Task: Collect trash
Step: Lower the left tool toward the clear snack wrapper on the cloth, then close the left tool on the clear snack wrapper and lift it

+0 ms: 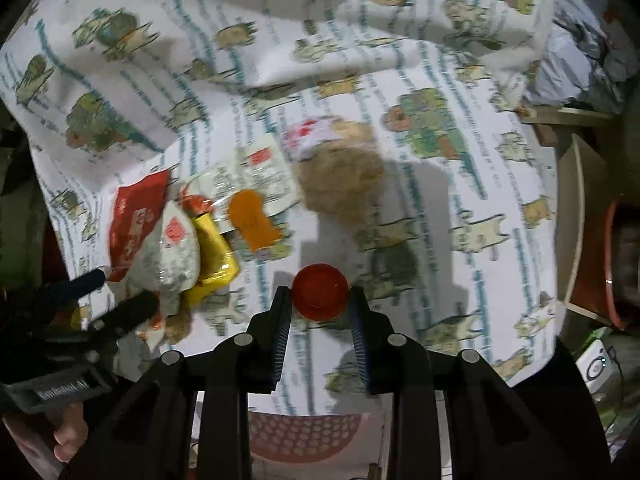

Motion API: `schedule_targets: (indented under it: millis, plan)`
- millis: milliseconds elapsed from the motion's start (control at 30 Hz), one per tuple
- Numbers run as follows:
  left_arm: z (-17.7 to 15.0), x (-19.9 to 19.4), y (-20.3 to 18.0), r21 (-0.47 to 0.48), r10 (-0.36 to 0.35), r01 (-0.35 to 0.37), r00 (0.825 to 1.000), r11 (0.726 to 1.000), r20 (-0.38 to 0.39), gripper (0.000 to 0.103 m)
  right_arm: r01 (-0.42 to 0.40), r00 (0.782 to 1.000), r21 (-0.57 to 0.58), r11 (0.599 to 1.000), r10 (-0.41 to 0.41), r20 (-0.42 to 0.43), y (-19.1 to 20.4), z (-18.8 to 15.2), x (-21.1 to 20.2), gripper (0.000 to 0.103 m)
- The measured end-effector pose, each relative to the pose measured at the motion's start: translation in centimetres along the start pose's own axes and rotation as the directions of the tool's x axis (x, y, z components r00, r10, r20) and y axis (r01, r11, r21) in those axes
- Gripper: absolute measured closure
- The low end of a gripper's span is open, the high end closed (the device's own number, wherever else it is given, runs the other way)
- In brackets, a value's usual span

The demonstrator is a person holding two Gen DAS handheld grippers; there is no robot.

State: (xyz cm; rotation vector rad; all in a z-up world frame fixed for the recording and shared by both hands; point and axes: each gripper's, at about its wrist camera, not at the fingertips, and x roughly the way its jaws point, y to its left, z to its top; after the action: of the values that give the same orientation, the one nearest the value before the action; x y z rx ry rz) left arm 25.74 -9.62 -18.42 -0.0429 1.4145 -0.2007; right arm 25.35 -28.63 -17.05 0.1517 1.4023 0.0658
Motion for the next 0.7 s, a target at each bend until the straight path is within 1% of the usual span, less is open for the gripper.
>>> schedule_targets:
  millis: [33, 100, 133, 200, 233, 300, 333, 367, 467, 500, 567, 600, 667, 700]
  plan:
    - [0.0, 0.5, -0.6, 0.024, 0.007, -0.007, 1.000, 1.000, -0.009, 0.007, 0.003, 1.000, 0.009, 1.000, -0.003, 0.002, -0.7, 0.0, -0.2, 0.072]
    - [0.0, 1.7, -1.8, 0.064, 0.053, -0.051, 0.998, 0.997, -0.026, 0.007, 0.003, 1.000, 0.020, 1.000, -0.003, -0.001, -2.0, 0.0, -0.6, 0.072]
    - [0.0, 2.2, -2.1, 0.073, 0.078, -0.075, 0.996, 0.995, -0.035, 0.007, 0.004, 1.000, 0.028, 1.000, -0.004, -0.003, -2.7, -0.1, -0.8, 0.072]
    - [0.1, 2.6, -2.3, 0.066, 0.103, -0.100, 0.994, 0.993, -0.035, 0.007, 0.004, 1.000, 0.037, 0.999, -0.003, -0.002, -3.4, 0.3, -0.9, 0.072]
    - [0.2, 2.5, -2.3, 0.049, 0.100, -0.098, 0.995, 0.994, -0.029, 0.009, 0.002, 1.000, 0.038, 0.999, -0.002, 0.000, -3.9, 0.3, -1.2, 0.072]
    - [0.5, 2.0, -2.0, 0.013, 0.072, -0.072, 0.997, 0.997, -0.014, 0.013, 0.004, 1.000, 0.034, 0.999, -0.005, 0.008, -3.7, 0.2, -1.2, 0.072]
    - [0.7, 1.6, -1.8, -0.005, 0.067, -0.067, 0.998, 0.998, 0.003, 0.023, 0.010, 1.000, 0.029, 1.000, -0.010, 0.013, -3.9, 0.2, -1.4, 0.072]
    - [0.8, 1.2, -1.5, -0.015, 0.063, -0.063, 0.998, 0.998, 0.015, 0.038, 0.017, 1.000, 0.022, 1.000, -0.017, 0.018, -3.9, 0.2, -1.6, 0.072]
    - [1.2, 0.3, -0.4, -0.060, 0.019, -0.018, 0.999, 0.998, 0.028, 0.049, 0.025, 0.999, 0.011, 1.000, -0.026, 0.026, -3.7, 0.2, -1.7, 0.072]
    - [1.2, 0.0, 0.0, -0.082, 0.008, -0.005, 0.999, 0.997, 0.034, 0.054, 0.010, 1.000, 0.013, 1.000, -0.010, 0.021, -3.6, 0.2, -1.6, 0.072]
    - [1.1, -0.9, 0.8, -0.108, -0.004, 0.011, 0.998, 0.994, 0.057, 0.078, -0.045, 0.999, 0.026, 0.999, 0.045, 0.001, -3.6, 0.2, -1.5, 0.072]
    - [1.0, -1.3, 1.0, -0.110, -0.012, 0.019, 0.998, 0.994, 0.065, 0.087, -0.053, 0.999, 0.028, 0.998, 0.053, 0.002, -3.6, 0.1, -1.6, 0.072]
    - [0.8, -2.1, 1.5, -0.116, -0.030, 0.039, 0.996, 0.992, 0.083, 0.102, -0.020, 1.000, 0.005, 1.000, 0.020, 0.022, -3.1, 0.0, -1.9, 0.072]
    - [0.6, -2.6, 1.7, -0.119, -0.031, 0.043, 0.995, 0.992, 0.100, 0.103, 0.003, 0.999, -0.009, 1.000, -0.003, 0.036, -2.9, -0.1, -2.1, 0.072]
